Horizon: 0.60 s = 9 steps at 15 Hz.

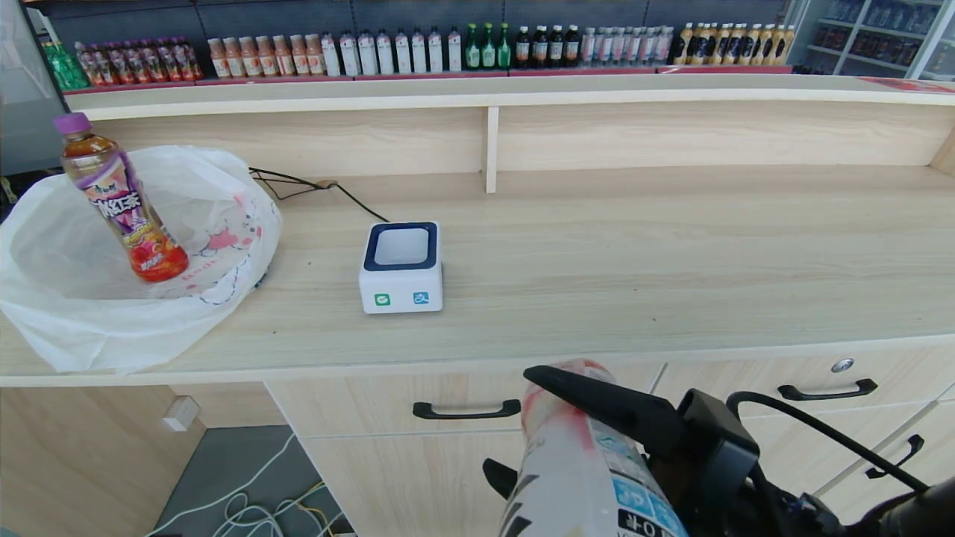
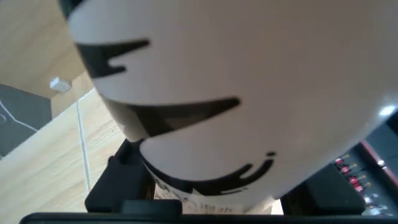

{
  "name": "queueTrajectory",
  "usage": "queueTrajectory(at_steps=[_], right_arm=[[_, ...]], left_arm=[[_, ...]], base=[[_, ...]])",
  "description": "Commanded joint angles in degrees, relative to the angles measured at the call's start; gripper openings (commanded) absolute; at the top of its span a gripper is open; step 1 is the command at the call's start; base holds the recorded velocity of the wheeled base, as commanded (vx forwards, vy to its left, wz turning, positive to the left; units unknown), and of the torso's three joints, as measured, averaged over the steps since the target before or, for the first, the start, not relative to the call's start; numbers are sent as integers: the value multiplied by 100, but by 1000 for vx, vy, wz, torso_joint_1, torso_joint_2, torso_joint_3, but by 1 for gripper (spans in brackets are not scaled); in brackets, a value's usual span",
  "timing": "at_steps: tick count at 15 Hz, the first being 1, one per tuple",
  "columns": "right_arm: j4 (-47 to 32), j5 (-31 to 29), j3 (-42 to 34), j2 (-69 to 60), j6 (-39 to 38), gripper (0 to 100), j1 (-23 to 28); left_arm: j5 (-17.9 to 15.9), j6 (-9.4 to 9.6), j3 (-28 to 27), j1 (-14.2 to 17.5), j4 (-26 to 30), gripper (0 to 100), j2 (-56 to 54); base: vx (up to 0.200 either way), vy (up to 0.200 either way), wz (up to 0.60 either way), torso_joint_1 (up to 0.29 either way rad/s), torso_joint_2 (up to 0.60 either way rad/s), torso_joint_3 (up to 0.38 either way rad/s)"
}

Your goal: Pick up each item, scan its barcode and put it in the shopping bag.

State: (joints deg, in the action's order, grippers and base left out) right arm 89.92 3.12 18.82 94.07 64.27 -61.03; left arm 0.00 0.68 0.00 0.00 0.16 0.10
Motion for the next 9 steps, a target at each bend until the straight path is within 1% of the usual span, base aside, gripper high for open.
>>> queueTrajectory(at_steps=[1, 2, 4, 6, 7, 9], right_arm=[[8, -4, 236, 410, -600, 0, -15], [8, -4, 333, 436, -609, 0, -6], [8, -4, 772, 656, -749, 0, -6], [8, -4, 1220, 920, -1118, 0, -23], [8, 13, 1343, 999, -1268, 0, -59], [8, 31, 1396, 1104, -1320, 0, -67]], left_arm=[[0, 2, 0, 0, 2, 100, -1], [0, 2, 0, 0, -7, 100, -1], [0, 2, 0, 9, -7, 100, -1], [0, 2, 0, 0, -7, 100, -1], [0, 2, 0, 0, 2, 100, -1], [0, 2, 0, 9, -7, 100, -1]], base=[[0, 0, 0, 0, 0, 0], [0, 0, 0, 0, 0, 0], [0, 0, 0, 0, 0, 0], [0, 0, 0, 0, 0, 0], [0, 0, 0, 0, 0, 0], [0, 0, 0, 0, 0, 0]])
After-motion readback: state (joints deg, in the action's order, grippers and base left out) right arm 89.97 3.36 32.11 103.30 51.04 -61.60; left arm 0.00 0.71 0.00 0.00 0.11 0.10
